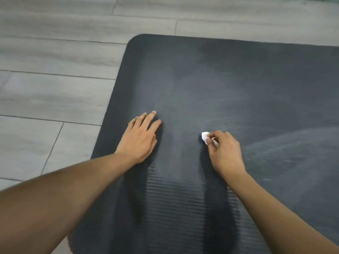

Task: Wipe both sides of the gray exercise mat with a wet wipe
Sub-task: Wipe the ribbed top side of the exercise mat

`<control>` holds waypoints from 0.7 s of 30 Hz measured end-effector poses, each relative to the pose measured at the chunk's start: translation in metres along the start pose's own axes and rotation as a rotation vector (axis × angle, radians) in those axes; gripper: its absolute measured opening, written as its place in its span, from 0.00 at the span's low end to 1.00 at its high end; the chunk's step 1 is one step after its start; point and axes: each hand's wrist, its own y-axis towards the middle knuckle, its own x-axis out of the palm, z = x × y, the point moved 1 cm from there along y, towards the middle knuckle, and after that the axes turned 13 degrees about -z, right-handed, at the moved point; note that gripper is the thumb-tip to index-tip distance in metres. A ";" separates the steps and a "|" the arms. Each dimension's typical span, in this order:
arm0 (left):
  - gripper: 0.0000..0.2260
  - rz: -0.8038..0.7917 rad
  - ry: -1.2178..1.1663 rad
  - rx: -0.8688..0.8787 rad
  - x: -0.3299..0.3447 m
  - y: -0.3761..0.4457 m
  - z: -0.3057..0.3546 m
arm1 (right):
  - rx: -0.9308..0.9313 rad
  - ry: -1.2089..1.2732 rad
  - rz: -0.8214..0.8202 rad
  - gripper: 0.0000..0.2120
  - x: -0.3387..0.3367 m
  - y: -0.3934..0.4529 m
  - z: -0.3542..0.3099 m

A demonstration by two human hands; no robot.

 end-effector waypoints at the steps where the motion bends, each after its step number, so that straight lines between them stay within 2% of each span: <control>1: 0.23 0.025 0.002 -0.016 -0.004 0.024 -0.013 | 0.019 0.031 0.001 0.05 0.000 0.019 -0.006; 5: 0.28 0.036 -0.119 -0.187 -0.021 0.119 -0.049 | 0.082 0.178 0.098 0.04 -0.004 0.096 -0.029; 8: 0.28 0.057 -0.209 -0.275 -0.019 0.165 -0.056 | 0.029 0.204 0.176 0.06 -0.010 0.153 -0.042; 12: 0.28 0.088 -0.211 -0.290 -0.015 0.176 -0.059 | -0.075 0.055 0.370 0.08 -0.031 0.239 -0.056; 15: 0.29 0.066 -0.233 -0.277 -0.021 0.177 -0.060 | -0.077 -0.032 0.484 0.09 -0.049 0.294 -0.059; 19: 0.29 0.039 -0.203 -0.272 -0.021 0.181 -0.062 | -0.146 -0.061 0.476 0.08 -0.064 0.355 -0.053; 21: 0.29 0.024 -0.199 -0.271 -0.022 0.181 -0.065 | -0.094 -0.070 0.442 0.09 -0.057 0.374 -0.054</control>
